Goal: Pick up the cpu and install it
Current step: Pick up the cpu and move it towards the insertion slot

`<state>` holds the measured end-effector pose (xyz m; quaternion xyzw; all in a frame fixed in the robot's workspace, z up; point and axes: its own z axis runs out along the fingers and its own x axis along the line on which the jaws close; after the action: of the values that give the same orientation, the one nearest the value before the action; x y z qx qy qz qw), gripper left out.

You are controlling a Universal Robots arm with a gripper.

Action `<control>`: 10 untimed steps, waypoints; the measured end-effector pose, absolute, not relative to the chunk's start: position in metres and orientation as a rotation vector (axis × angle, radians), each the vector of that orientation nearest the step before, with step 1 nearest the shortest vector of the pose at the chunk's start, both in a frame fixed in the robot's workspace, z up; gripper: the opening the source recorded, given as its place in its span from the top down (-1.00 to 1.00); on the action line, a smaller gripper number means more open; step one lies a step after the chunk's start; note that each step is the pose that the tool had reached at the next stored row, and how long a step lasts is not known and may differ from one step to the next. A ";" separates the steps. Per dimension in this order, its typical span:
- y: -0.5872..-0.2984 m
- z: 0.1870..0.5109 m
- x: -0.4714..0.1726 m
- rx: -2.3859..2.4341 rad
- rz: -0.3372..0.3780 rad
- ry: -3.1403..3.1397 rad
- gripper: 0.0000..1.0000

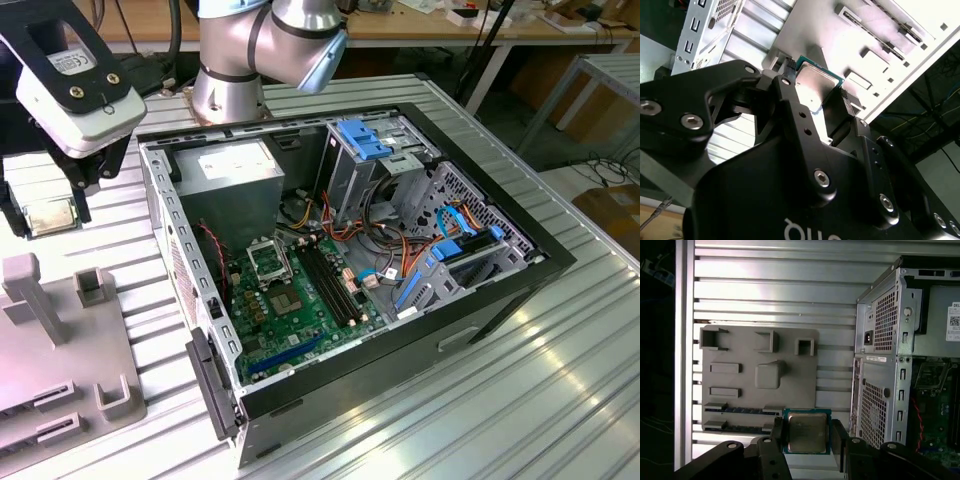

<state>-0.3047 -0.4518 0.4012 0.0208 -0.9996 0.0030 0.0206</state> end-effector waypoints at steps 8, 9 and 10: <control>-0.452 0.401 -0.298 0.065 0.009 -3.100 0.05; -0.452 0.401 -0.297 0.064 0.009 -3.100 0.05; -0.452 0.401 -0.297 0.065 0.009 -3.100 0.05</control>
<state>-0.2968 -0.4521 0.4013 0.0208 -0.9996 0.0030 0.0206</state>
